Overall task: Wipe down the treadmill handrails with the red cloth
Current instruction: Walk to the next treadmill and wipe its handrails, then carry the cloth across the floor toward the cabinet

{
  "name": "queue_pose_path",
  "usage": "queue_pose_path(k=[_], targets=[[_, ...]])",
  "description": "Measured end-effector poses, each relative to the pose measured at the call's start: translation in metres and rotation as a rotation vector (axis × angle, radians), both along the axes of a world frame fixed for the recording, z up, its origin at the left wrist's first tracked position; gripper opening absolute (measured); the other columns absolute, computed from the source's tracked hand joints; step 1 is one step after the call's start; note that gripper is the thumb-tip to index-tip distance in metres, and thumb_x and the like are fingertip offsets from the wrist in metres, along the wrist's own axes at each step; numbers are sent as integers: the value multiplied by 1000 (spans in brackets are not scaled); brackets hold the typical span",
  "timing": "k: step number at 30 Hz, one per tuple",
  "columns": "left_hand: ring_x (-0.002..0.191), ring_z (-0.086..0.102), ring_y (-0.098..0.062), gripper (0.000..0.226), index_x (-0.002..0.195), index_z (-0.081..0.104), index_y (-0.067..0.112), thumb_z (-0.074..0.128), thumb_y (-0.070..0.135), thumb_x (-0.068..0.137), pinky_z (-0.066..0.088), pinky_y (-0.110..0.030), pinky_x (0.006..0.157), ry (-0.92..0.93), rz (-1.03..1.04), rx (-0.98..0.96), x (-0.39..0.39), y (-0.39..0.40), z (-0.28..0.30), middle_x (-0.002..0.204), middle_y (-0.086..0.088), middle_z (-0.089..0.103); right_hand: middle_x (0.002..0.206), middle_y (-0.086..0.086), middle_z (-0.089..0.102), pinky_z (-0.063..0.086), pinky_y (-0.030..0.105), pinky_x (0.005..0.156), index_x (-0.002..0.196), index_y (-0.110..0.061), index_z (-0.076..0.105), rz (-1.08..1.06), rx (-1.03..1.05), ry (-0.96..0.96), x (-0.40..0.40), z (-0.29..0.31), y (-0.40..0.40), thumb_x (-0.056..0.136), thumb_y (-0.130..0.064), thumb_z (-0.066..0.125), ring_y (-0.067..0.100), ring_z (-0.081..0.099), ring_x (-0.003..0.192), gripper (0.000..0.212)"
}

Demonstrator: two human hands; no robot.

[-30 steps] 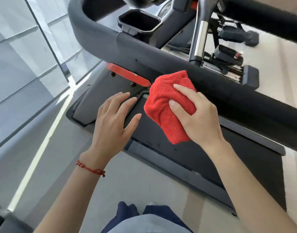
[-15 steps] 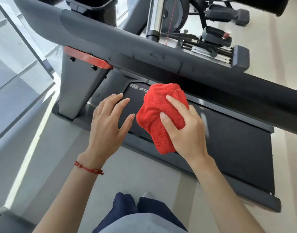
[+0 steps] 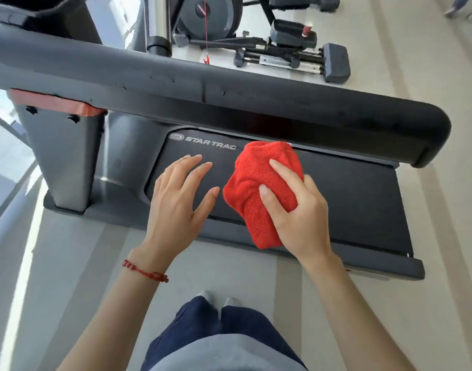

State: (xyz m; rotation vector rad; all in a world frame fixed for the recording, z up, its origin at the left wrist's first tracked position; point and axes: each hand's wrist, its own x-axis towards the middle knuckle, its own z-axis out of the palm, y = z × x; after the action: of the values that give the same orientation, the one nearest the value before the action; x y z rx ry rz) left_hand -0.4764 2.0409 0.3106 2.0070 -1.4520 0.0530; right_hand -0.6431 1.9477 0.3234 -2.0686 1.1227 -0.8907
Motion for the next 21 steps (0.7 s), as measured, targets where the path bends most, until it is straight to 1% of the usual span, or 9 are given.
queue_pose_path(k=[2,5,8,11,15,16,19,21], targets=[[119,47,-32,44,118,57,3,43,34,90,37,-44,96,0,-62,14,-1,-8,-2,124,-16,56,91,7,55,38,12,78,122,-30,58,-77,8,9,-6,-4,2,83,-33,65,9,52,80,40],[119,48,-33,43,118,57,3,43,33,90,38,-45,95,-2,-175,36,-1,-18,-7,123,-16,56,91,6,55,39,16,79,123,-30,57,-191,31,0,-14,-12,9,83,-33,64,11,54,81,41],[119,47,-33,44,118,57,2,43,34,89,38,-46,96,2,-285,72,1,-26,-14,123,-16,56,94,4,55,39,15,79,123,-33,56,-304,52,5,-21,-22,18,83,-36,62,11,54,83,41],[119,47,-32,45,118,57,4,42,35,89,38,-45,95,5,-382,110,2,-33,-22,124,-15,56,93,5,55,37,15,78,123,-33,56,-424,75,13,-26,-34,30,82,-38,62,13,54,82,42],[119,47,-32,45,118,57,4,42,36,89,37,-45,95,0,-524,148,-3,-42,-33,123,-15,56,94,4,56,34,11,77,122,-31,57,-571,87,13,-34,-46,49,80,-40,59,7,49,82,43],[119,47,-32,45,118,57,4,42,35,89,38,-45,94,-6,-560,153,-5,-44,-36,123,-15,56,96,5,56,34,11,76,122,-30,57,-602,92,14,-37,-49,54,81,-39,60,7,49,82,43],[117,49,-33,44,117,58,3,43,34,89,39,-45,93,-22,-654,159,-20,-49,-43,121,-16,57,102,8,58,35,13,79,123,-29,57,-683,117,26,-50,-58,70,82,-37,61,16,55,89,42],[117,49,-34,44,116,58,3,43,34,89,39,-45,93,-24,-713,165,-33,-50,-47,121,-16,58,102,9,59,37,15,79,123,-28,57,-746,133,26,-61,-63,82,81,-37,60,21,57,90,43]])
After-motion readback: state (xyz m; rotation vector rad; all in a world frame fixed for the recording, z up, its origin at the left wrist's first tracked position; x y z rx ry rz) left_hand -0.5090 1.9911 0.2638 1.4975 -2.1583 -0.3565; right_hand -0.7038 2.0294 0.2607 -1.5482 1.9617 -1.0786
